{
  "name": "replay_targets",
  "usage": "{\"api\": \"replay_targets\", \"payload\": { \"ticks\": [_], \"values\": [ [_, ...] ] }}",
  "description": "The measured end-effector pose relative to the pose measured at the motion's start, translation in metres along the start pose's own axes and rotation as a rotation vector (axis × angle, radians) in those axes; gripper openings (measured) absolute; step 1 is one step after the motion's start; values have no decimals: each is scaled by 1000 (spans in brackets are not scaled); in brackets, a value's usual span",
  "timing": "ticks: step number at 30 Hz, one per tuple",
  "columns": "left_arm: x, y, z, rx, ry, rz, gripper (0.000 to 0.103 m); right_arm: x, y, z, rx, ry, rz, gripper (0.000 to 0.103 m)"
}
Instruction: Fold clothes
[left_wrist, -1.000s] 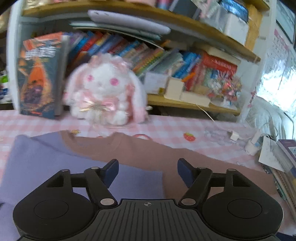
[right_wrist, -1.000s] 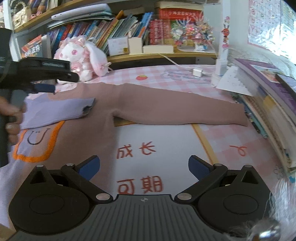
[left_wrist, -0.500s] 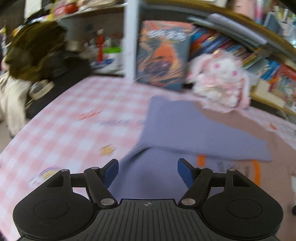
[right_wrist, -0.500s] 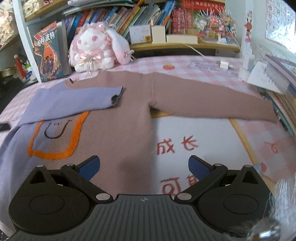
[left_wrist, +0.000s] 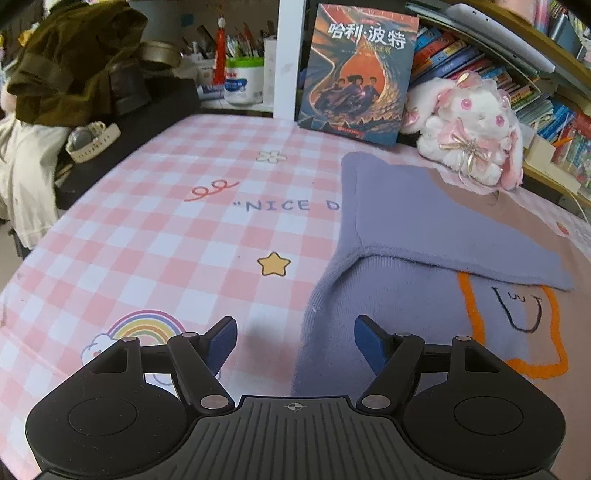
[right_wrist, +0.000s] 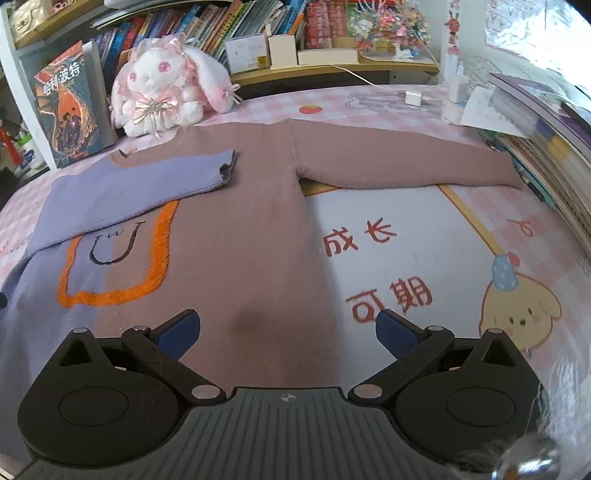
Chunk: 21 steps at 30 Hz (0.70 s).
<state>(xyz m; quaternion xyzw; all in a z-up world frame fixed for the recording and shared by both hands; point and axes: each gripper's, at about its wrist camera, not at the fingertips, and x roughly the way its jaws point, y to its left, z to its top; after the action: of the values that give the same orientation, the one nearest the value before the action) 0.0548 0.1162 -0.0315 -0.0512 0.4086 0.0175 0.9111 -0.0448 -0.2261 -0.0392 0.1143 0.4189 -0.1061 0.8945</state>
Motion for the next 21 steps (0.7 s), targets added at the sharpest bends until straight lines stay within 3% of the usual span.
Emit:
{"api": "replay_targets", "payload": {
  "ticks": [3,7,10,13,15,19,21],
  "values": [
    [6,4,0,1,24,-31,70,-2,2,-2,22,4,-13,99],
    [9,7,1,-14,30,-77,65,-2,2,-5,57,27,-40,77],
    [10,7,4,-28,35,-121,50,2,1,-7,74,53,-54,56],
    [12,5,5,-21,42,-155,29,2,2,-8,76,56,-65,51],
    [14,3,4,-14,44,-164,9,2,3,-7,79,54,-60,44],
    [15,7,4,-18,35,-169,4,5,8,-3,72,52,-19,16],
    [15,12,4,-33,24,-168,4,7,13,-1,52,54,-2,13]
  ]
}}
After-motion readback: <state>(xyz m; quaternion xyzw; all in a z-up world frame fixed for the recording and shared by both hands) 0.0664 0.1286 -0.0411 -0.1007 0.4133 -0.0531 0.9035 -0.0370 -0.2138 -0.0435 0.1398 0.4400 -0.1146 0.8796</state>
